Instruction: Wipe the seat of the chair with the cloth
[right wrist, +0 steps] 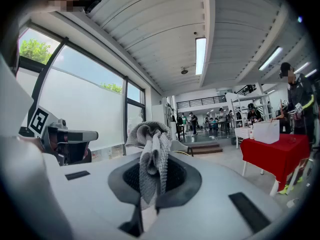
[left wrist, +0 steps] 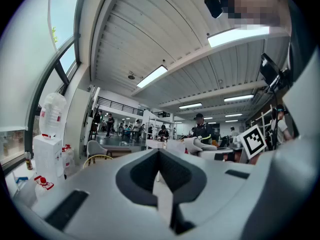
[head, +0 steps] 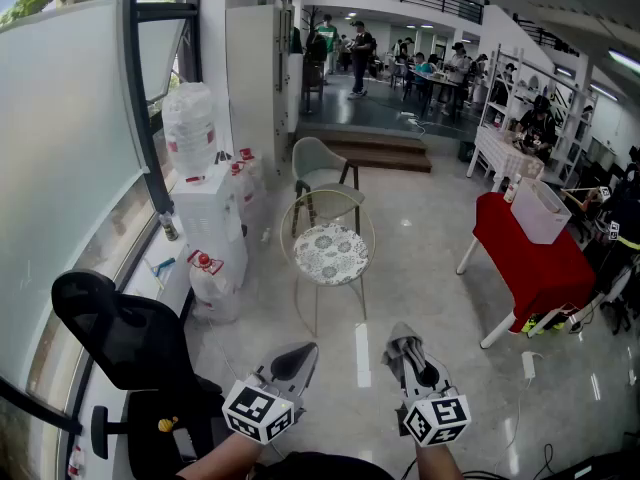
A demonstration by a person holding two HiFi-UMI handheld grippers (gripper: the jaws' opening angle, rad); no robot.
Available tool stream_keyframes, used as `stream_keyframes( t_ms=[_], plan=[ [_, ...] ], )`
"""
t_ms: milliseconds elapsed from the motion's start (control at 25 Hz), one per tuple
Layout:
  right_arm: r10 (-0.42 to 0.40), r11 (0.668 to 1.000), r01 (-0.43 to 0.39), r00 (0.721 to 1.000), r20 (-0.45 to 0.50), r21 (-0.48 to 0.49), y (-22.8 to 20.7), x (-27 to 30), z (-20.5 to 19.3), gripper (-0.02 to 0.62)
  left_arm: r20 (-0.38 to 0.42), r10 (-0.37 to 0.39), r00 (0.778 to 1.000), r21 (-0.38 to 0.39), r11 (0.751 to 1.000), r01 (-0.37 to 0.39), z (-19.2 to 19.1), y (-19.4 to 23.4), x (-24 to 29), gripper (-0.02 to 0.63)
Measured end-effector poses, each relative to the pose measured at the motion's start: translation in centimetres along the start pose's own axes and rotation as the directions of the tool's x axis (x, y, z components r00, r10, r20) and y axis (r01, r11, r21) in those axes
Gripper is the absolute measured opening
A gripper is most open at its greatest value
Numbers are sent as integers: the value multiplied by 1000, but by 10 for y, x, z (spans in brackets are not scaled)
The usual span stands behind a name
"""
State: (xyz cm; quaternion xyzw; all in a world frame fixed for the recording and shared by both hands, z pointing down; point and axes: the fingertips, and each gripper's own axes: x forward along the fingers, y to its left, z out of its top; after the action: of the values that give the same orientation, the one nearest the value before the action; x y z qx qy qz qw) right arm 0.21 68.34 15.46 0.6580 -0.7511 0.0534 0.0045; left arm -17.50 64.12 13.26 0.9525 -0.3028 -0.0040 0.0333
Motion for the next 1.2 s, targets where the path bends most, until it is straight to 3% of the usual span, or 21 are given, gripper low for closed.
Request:
stream_keyframes(
  t_ms=[440, 1200],
  plan=[
    [-5, 1000, 5, 1000, 6, 3, 12, 2, -1, 20, -2, -11, 1000, -4, 1000, 11, -1, 7, -6, 6],
    [-7, 1000, 7, 1000, 12, 3, 44, 54, -10, 21, -4, -51, 999, -18, 999, 51, -13, 65, 8, 6]
  ],
)
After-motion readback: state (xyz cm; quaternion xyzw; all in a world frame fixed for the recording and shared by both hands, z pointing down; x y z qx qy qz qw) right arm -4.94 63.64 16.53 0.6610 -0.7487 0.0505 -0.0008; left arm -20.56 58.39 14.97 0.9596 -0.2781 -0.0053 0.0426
